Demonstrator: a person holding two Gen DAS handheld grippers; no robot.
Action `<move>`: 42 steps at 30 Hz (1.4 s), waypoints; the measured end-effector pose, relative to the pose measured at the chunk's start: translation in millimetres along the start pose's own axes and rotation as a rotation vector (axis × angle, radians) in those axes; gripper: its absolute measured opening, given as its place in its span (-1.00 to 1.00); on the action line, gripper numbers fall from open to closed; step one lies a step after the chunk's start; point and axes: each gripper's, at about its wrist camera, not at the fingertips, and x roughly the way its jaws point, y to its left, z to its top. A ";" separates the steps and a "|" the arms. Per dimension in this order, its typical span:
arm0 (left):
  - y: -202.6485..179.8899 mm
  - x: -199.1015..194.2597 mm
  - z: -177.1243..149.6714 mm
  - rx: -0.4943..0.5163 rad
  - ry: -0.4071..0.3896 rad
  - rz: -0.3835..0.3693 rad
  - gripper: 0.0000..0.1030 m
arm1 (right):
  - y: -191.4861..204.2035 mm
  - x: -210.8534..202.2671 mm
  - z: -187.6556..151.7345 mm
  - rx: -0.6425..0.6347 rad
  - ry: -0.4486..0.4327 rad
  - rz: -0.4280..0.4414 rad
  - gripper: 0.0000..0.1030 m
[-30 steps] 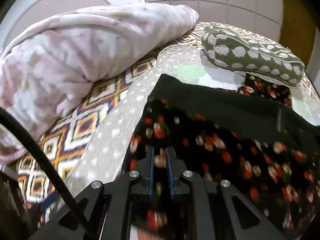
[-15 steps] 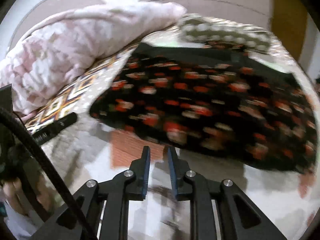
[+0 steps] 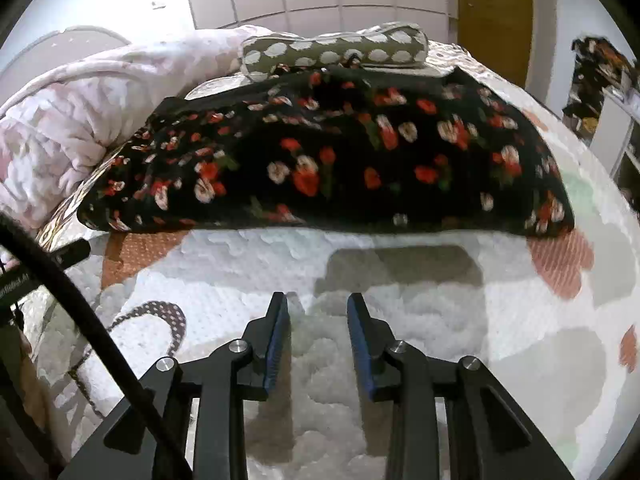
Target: Fold large clothes
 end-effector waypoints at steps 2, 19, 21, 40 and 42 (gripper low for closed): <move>-4.6 5.6 -2.4 0.020 0.010 0.025 0.54 | -1.2 1.5 -5.8 0.011 -0.032 0.006 -0.24; -12.1 18.6 -5.8 0.063 0.033 0.075 0.74 | 5.3 3.3 -10.1 -0.024 -0.056 0.026 0.11; -11.8 18.6 -5.5 0.064 0.035 0.073 0.75 | 7.4 3.7 -10.2 -0.033 -0.055 0.021 0.17; -13.3 21.3 -5.6 0.065 0.038 0.072 0.82 | 14.7 6.0 -10.1 -0.058 -0.051 0.016 0.31; -13.3 21.4 -5.6 0.065 0.038 0.072 0.83 | 14.7 6.0 -10.1 -0.057 -0.051 0.015 0.32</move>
